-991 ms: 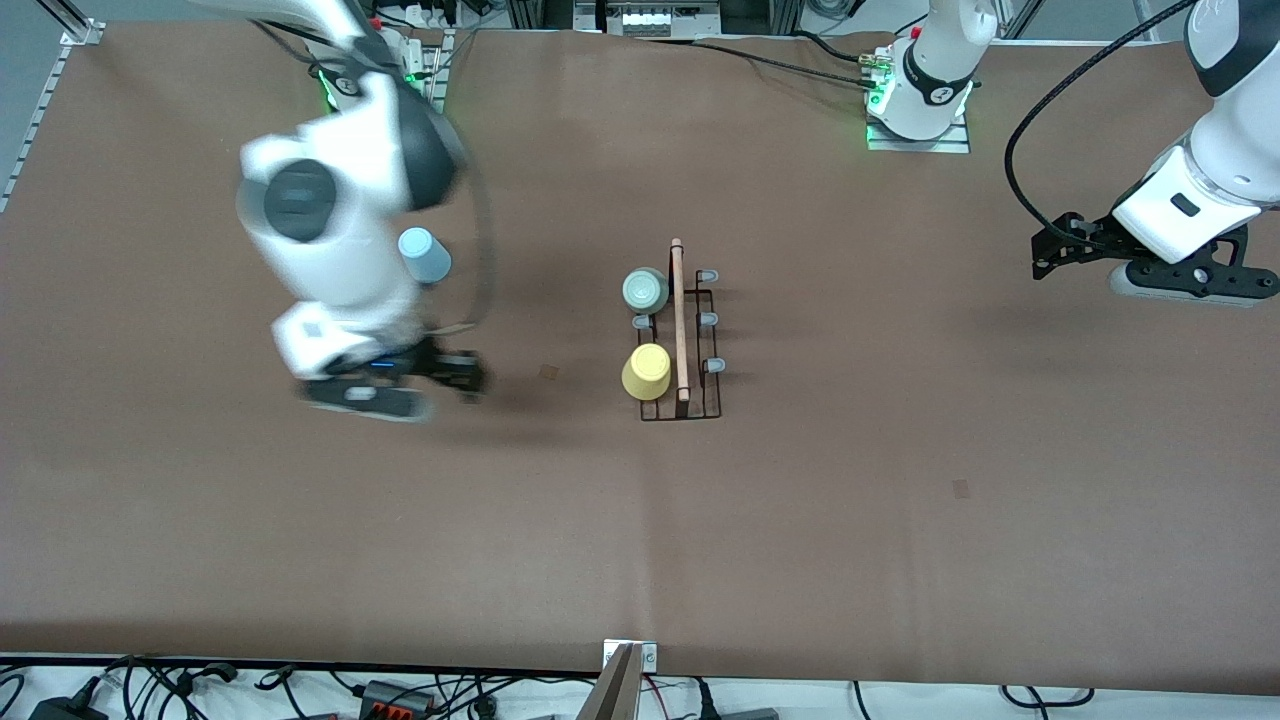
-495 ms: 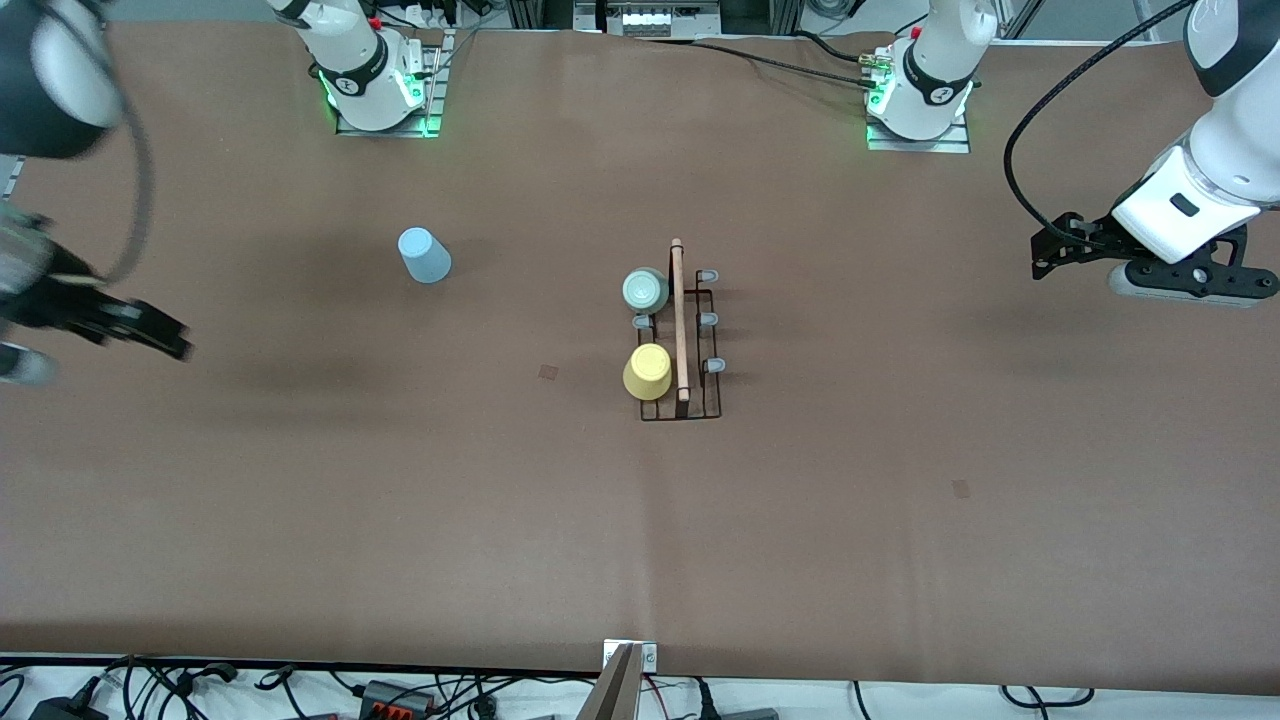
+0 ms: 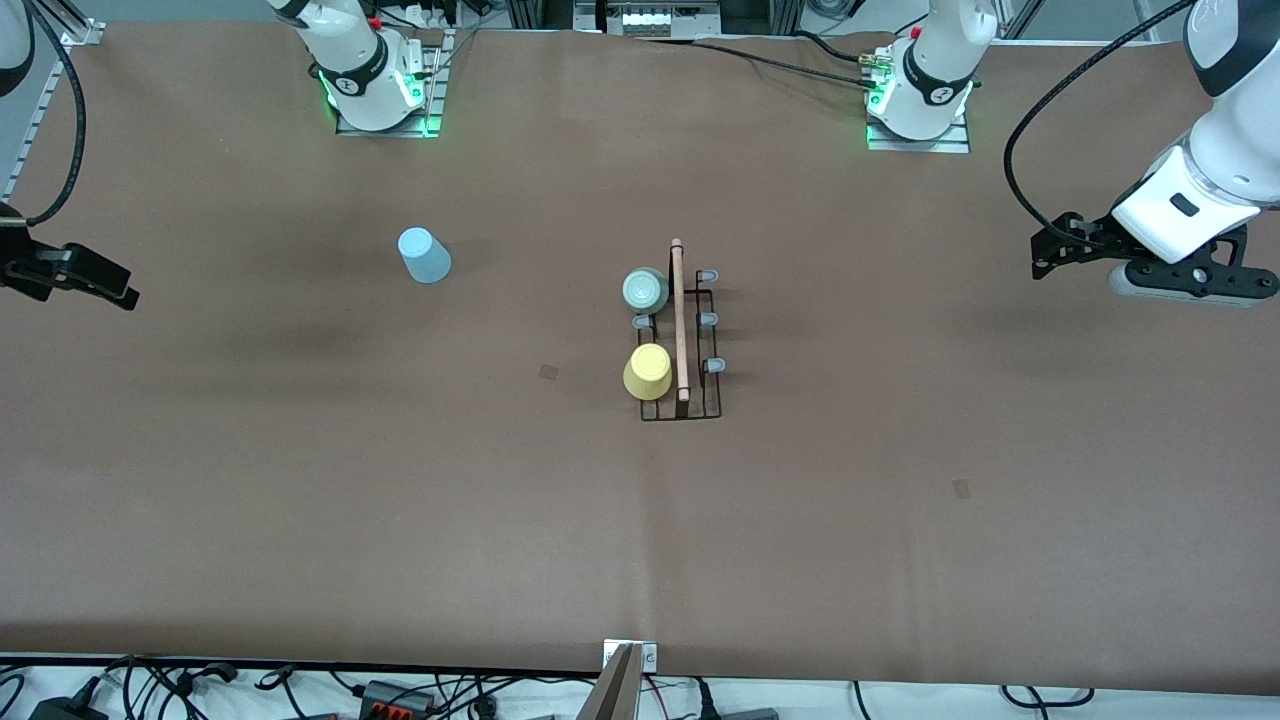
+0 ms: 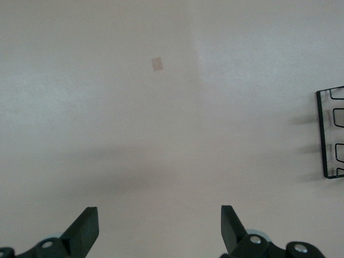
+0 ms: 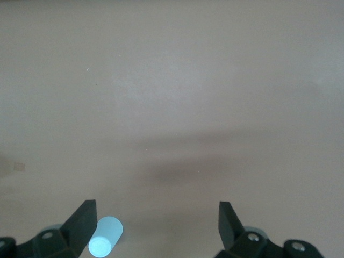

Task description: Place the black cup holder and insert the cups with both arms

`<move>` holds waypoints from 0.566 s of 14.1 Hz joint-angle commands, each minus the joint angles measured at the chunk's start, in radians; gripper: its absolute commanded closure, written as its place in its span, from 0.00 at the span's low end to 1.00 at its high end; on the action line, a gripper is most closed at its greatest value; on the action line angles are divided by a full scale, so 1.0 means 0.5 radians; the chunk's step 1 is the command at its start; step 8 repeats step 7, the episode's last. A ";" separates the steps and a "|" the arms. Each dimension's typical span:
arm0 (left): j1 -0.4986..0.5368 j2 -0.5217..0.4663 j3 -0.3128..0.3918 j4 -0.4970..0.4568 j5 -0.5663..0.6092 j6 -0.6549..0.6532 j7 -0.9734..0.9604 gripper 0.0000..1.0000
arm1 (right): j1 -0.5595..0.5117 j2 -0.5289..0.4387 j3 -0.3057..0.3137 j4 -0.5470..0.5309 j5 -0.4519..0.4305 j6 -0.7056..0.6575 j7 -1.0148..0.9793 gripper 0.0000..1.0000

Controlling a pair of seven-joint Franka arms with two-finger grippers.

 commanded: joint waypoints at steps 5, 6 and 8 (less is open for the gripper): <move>-0.013 0.008 0.003 0.021 0.022 -0.012 -0.013 0.00 | 0.059 -0.032 -0.051 0.013 -0.004 -0.079 -0.041 0.00; -0.013 0.008 0.003 0.021 0.022 -0.011 -0.013 0.00 | 0.062 -0.032 -0.070 0.010 0.011 -0.082 -0.038 0.00; -0.013 0.008 0.003 0.021 0.022 -0.011 -0.013 0.00 | 0.062 -0.032 -0.082 0.010 0.020 -0.082 -0.038 0.00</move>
